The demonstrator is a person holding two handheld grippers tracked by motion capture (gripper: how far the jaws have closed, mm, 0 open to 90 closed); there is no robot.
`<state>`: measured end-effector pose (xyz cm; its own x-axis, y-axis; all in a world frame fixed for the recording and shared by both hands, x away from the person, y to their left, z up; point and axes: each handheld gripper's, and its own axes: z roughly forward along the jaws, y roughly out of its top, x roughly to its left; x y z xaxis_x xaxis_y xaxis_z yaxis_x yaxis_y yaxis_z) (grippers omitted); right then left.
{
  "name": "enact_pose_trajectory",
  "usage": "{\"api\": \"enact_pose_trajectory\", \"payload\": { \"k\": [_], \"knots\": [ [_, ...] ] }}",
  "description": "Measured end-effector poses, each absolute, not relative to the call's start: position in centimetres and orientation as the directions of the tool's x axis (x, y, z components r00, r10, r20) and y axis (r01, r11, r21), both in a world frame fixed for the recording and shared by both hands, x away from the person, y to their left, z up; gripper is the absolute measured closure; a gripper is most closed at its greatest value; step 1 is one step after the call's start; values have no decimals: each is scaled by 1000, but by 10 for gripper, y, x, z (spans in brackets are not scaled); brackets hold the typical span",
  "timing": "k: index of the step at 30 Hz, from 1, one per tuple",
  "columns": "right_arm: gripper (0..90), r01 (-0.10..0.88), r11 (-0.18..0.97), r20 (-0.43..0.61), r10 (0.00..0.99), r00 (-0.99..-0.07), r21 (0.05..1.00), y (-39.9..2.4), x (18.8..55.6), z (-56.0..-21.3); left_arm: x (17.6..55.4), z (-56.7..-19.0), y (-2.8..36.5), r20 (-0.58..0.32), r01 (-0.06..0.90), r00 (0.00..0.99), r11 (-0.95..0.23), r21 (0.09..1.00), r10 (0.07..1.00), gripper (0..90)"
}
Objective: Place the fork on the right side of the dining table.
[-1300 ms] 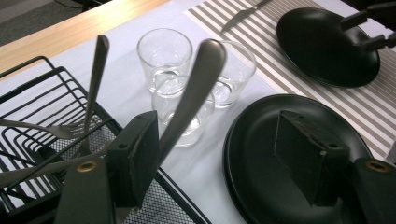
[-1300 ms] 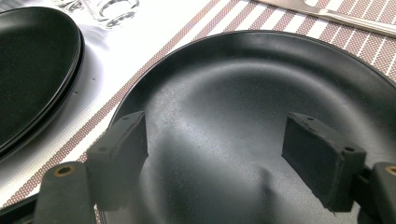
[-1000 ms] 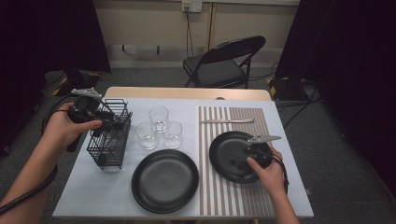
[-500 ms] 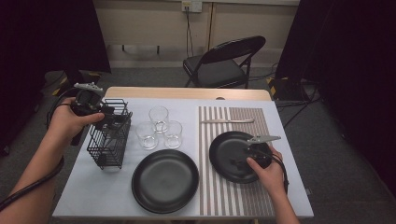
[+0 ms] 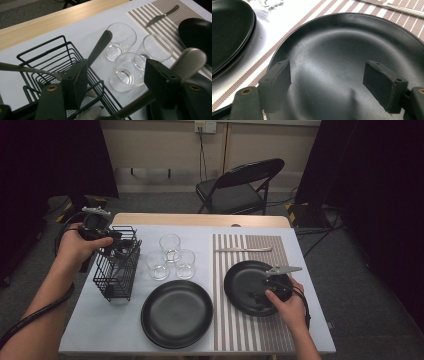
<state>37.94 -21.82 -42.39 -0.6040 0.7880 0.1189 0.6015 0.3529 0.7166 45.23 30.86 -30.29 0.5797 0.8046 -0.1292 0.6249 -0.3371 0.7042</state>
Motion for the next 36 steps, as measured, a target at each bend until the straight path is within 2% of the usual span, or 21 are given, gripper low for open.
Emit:
{"api": "enact_pose_trajectory", "payload": {
  "k": [17, 28, 36],
  "knots": [
    [216, 600, 351, 119, 788, -604, 719, -220, 379, -424, 466, -313, 308, -119, 634, 562, -334, 697, 818, 403],
    [216, 604, 351, 123, 788, -603, 716, -221, 379, -426, 476, -320, 307, -104, 650, 516, -310, 693, 850, 442],
    [216, 613, 344, 132, 791, -597, 711, -221, 379, -427, 483, -331, 306, -104, 645, 515, -305, 701, 851, 512]
  ]
}}
